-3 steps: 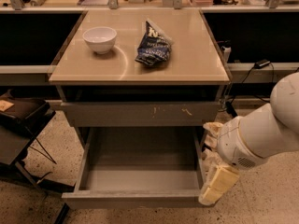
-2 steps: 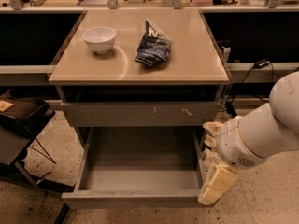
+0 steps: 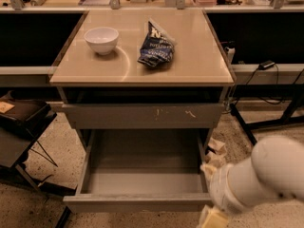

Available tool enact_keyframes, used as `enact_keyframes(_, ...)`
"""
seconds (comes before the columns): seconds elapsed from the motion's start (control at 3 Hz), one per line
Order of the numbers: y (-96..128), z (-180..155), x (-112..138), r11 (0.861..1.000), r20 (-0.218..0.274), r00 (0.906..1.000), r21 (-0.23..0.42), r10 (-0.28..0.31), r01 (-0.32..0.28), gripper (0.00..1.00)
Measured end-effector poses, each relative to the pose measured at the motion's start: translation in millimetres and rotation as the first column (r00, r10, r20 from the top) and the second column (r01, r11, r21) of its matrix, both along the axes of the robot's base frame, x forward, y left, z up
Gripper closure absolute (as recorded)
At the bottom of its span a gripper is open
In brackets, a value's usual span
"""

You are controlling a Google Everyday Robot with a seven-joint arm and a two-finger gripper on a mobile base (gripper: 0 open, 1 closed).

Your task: Close middle drawer

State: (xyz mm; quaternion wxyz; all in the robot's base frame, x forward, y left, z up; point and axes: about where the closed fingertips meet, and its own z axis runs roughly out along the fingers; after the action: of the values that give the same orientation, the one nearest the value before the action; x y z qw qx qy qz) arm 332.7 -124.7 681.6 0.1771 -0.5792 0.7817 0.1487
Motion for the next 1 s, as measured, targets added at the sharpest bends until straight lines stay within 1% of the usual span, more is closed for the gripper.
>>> enact_keyframes(0.33, 9, -82, -39, 0.999, -0.079, 0.9959, 0.017, -0.044, 0.045, 0.00)
enact_keyframes(0.67, 6, -98, -42, 0.997, -0.057, 0.9958, 0.012, -0.072, 0.073, 0.00)
enact_keyframes(1.0, 12, -105, -42, 0.997, -0.041, 0.9964, -0.016, -0.074, 0.073, 0.00)
